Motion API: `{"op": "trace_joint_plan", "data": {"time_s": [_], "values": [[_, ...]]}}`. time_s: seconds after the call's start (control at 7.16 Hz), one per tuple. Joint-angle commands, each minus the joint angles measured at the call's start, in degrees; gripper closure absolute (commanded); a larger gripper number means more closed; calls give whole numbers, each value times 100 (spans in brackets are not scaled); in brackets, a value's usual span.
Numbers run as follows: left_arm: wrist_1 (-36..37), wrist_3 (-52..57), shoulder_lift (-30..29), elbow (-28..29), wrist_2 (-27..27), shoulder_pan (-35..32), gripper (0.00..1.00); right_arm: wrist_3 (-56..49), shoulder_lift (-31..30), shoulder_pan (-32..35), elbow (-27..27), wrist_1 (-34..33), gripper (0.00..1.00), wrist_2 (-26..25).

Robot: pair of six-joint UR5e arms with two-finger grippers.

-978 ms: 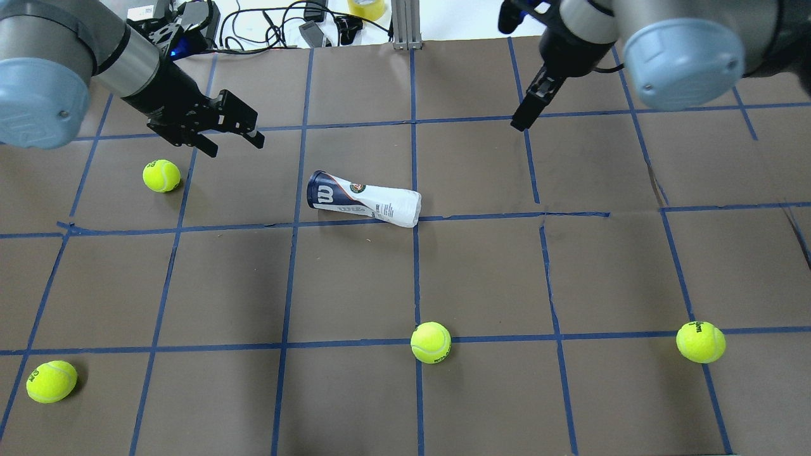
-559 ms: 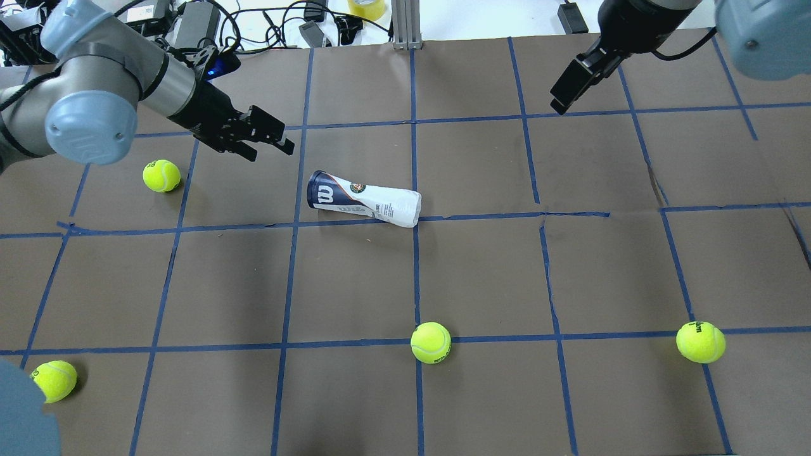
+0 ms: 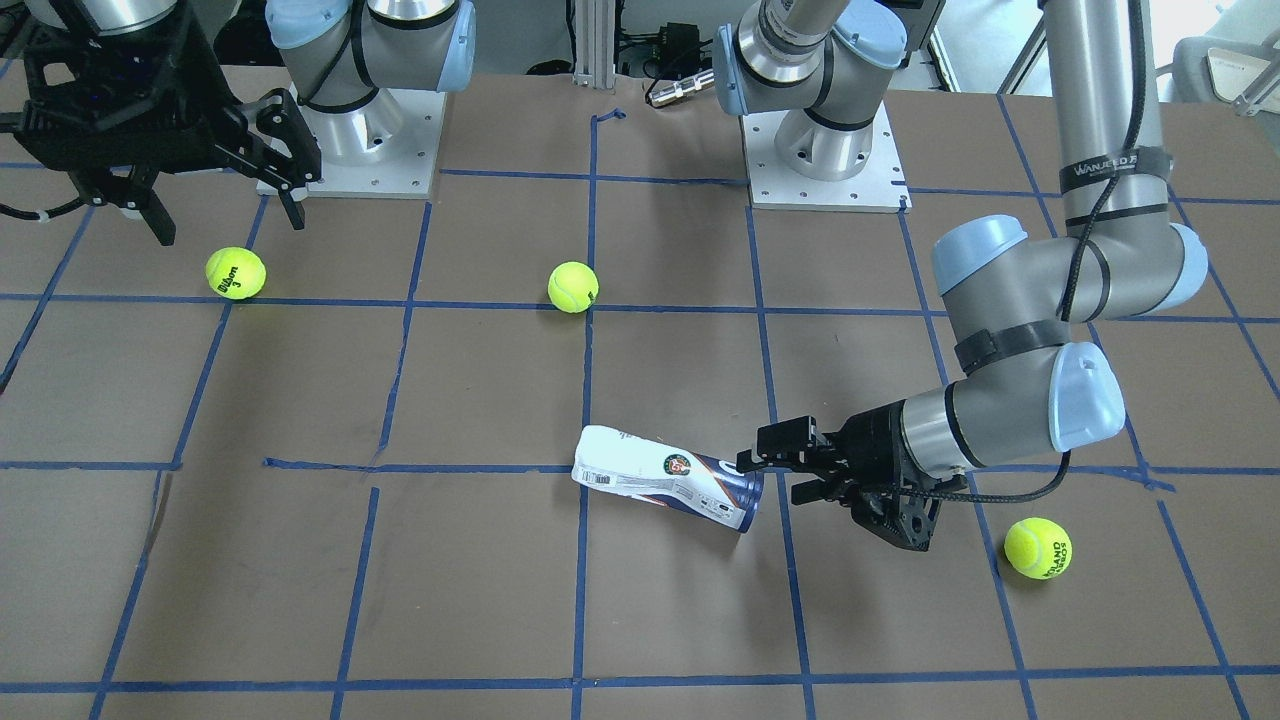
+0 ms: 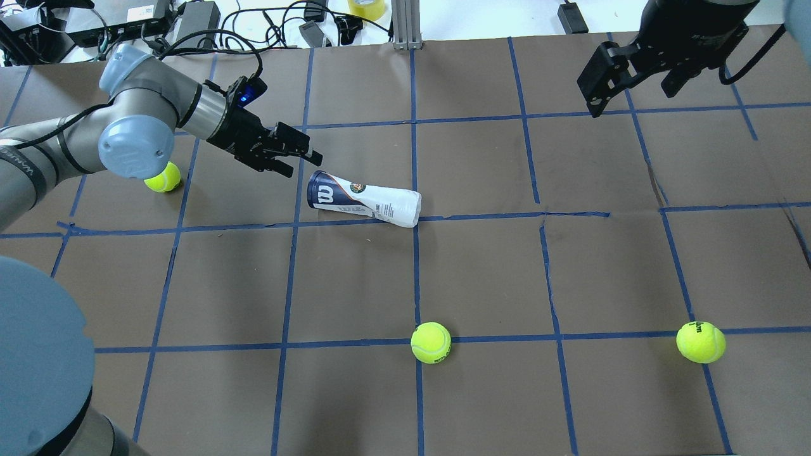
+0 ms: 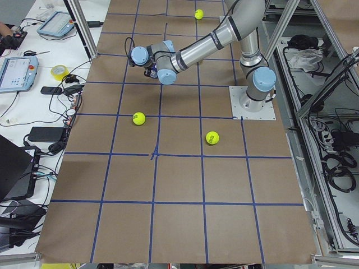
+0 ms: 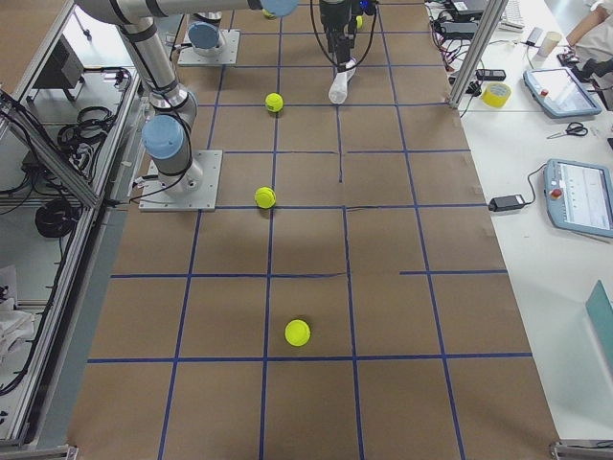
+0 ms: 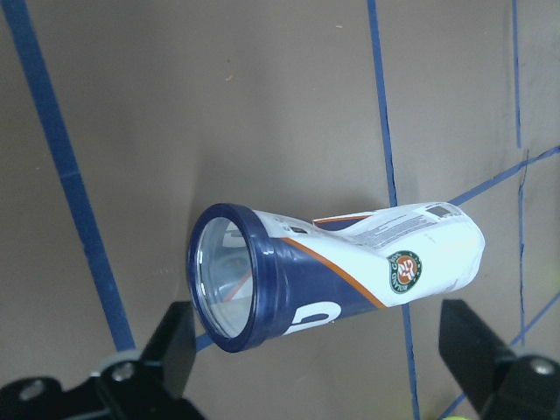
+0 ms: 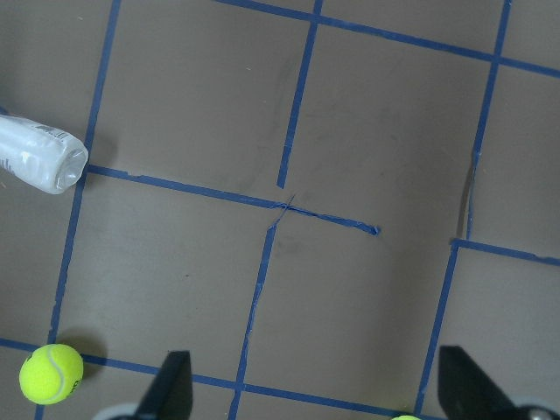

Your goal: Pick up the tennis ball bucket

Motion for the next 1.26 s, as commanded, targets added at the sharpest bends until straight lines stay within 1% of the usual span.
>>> {"op": "trace_joint_plan", "data": {"time_s": [0.0,0.14,0.7,0.84,0.98,1.12], "values": [[26,-187,-116,-33,-155,0,0,165,14,5,69,7,0,-19],[26,-213,-212,-76,-260,-9,0,173,14,5,69,7,0,-45],[-35,-231,-239,-94,-244,-70,0,165,23,5,78,16,0,-37],[-53,-231,-239,-94,-244,-71,3,173,14,5,87,25,0,-37],[-62,-274,-239,-86,-244,-71,10,173,5,5,78,16,0,-80],[-45,-396,-248,-77,-252,-71,10,304,-21,5,78,16,0,-115]]}}
